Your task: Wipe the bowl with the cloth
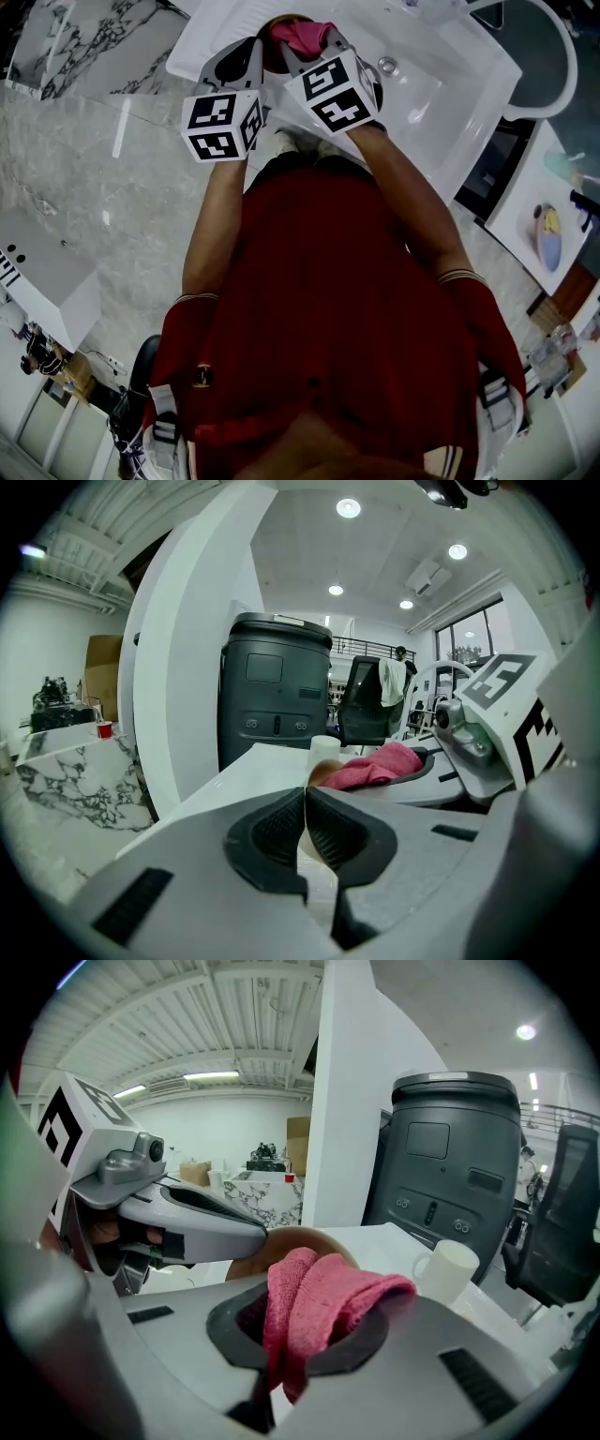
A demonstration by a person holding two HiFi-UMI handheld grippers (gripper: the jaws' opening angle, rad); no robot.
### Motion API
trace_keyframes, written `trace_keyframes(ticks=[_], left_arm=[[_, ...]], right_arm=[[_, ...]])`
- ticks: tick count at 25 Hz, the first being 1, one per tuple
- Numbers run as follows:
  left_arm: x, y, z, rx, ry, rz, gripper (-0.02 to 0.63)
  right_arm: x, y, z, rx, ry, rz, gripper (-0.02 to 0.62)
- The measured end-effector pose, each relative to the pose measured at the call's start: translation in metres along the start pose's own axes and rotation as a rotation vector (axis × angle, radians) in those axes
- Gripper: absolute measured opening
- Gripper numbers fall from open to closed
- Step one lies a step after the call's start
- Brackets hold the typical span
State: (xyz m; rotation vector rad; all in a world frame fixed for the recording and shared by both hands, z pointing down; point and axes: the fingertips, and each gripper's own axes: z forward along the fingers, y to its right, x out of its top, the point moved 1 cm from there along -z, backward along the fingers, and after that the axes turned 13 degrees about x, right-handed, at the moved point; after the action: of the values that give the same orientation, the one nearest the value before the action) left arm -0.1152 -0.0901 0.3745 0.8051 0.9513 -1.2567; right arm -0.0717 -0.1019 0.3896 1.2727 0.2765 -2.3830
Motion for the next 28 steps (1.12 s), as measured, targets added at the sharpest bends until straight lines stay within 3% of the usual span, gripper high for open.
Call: trace_keyframes(ticks=[17,28], left_arm=[[-0.002,-0.006,0.009,-0.005,-0.018,-0.028,0.012],[-0.003,-0.015,0.02,-0.007,-0.051,-0.063,0.012]], right_arm=[[-0.008,0.004,0.003,-0.001,-0.017,0.016,0.029],[0.006,0.006,0.005,0.002,0.036,-0.001,0.029]])
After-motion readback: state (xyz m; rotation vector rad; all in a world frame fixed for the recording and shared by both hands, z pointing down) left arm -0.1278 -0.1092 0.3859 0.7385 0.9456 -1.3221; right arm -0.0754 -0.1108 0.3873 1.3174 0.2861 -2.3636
